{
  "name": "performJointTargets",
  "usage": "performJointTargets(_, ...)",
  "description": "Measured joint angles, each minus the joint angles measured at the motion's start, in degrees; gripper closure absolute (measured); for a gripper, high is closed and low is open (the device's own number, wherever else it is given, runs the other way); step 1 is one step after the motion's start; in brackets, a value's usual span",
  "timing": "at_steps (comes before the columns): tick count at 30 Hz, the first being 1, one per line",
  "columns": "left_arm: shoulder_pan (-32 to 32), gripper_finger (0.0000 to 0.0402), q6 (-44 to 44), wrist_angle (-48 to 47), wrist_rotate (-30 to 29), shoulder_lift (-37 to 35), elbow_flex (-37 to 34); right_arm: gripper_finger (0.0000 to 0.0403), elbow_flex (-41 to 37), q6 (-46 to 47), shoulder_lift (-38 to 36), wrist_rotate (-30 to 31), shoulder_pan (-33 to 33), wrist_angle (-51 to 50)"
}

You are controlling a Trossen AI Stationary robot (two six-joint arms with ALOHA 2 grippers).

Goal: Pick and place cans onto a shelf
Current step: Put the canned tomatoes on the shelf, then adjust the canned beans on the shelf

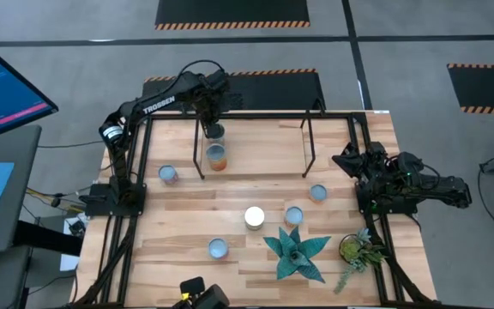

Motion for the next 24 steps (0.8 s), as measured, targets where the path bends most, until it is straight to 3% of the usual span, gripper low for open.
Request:
performJointTargets(13, 0.0, 0.0338, -0.7, 0.5, -2.9, 0.0, 0.2, 0.0365, 0.0, 0.1, 0.0, -0.9, 0.0, 0.0)
performJointTargets(18, -0.3, 0.0323, -0.9, 0.6, -2.4, -0.1, 5.0, 0.0365, 0.0, 0.1, 0.0, -0.9, 0.0, 0.0)
performJointTargets(24, -1.4, 0.0323, -1.6, -4.8, 5.0, -0.2, 12.1, 0.0365, 0.0, 0.0, 0.0, -0.9, 0.0, 0.0)
